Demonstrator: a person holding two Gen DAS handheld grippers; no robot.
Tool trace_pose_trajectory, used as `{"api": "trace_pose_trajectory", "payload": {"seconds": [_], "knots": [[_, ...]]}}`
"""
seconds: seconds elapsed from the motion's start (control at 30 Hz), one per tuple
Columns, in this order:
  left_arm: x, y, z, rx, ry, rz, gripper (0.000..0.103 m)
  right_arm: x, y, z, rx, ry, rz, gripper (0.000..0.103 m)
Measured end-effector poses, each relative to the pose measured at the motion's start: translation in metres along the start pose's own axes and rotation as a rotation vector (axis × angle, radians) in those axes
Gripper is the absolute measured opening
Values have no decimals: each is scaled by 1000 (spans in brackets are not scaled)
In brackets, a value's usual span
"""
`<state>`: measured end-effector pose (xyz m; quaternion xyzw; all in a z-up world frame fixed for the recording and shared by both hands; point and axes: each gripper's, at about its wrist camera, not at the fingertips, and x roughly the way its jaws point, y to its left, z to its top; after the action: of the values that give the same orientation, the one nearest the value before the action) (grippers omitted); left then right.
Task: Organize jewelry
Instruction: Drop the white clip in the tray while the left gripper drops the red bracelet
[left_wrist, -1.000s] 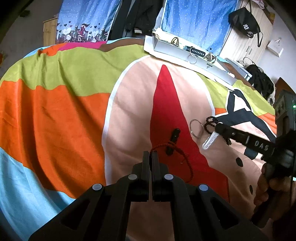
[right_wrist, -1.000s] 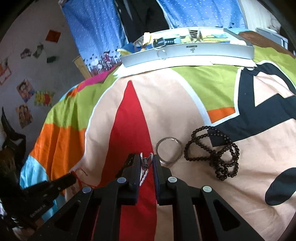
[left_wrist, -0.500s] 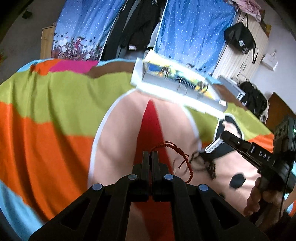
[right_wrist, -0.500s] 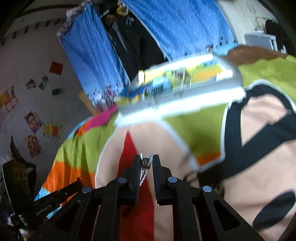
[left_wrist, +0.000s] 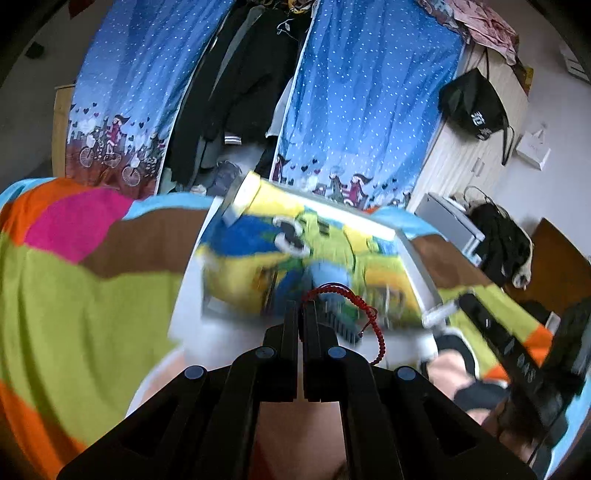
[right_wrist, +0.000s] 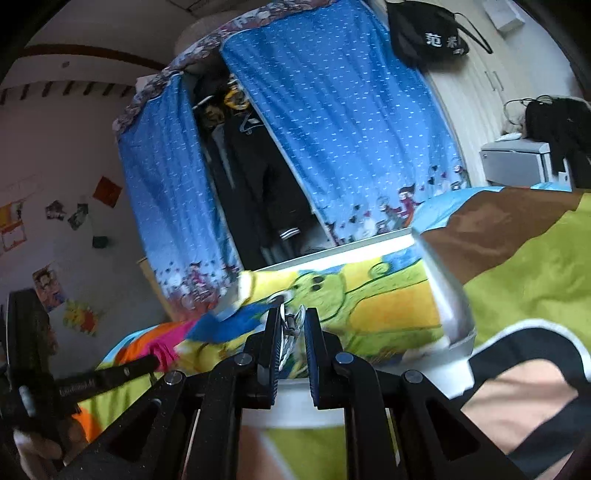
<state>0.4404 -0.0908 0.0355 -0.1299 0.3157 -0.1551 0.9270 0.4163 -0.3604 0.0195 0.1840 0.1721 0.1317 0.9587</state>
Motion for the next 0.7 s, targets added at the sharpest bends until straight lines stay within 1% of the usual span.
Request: {"api": "trace_pose_trajectory", "payload": {"seconds": [0.13, 0.33, 0.47, 0.53, 0.7], "knots": [[38, 1, 22, 10, 19, 20, 0, 15, -15, 2, -3, 9, -39, 12], [80, 8, 25, 4, 84, 49, 0, 31, -27, -3, -11, 42, -99, 12], [96, 14, 21, -20, 124, 60, 0, 39, -33, -9, 2, 78, -120, 13], [99, 16, 20, -38, 133, 57, 0, 42, -35, -11, 7, 102, -127, 13], [97, 16, 19, -49, 140, 60, 0, 43, -38, -12, 17, 121, -127, 13]]}}
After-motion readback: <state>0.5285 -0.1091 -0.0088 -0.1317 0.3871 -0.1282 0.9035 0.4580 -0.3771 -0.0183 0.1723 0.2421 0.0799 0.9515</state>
